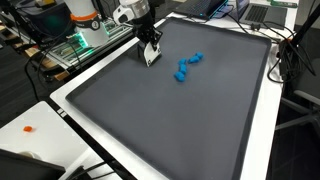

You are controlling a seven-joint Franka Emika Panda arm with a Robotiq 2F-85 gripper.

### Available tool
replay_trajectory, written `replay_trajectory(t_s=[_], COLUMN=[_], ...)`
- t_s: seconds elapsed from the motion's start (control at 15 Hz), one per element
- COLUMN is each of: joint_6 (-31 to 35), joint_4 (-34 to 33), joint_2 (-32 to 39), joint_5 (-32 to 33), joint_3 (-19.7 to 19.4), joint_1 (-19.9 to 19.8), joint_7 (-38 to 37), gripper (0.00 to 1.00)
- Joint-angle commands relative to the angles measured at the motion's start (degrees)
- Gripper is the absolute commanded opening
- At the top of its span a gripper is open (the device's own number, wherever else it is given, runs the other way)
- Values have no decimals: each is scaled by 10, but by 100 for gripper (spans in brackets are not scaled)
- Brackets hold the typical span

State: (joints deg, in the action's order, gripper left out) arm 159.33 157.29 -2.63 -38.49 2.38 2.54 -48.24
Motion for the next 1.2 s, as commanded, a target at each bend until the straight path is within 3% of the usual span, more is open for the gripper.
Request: replay_trajectory(t_s=[0.0, 0.13, 0.2, 0.33, 0.87, 0.93, 1.13], joint_6=[-8, -8, -8, -8, -6, -8, -12], joint_4=[0, 0, 0, 0, 14, 9, 11], joint_2=[20, 21, 19, 18, -23, -24, -44], joint_5=[12, 16, 15, 18, 88, 100, 136], joint_3=[6, 6, 5, 6, 4, 4, 4], joint_1=[2, 2, 2, 2, -4, -6, -11], joint_7=[-12, -14, -11, -10, -61, -70, -99], gripper=[1, 1, 29, 34, 95, 100, 100])
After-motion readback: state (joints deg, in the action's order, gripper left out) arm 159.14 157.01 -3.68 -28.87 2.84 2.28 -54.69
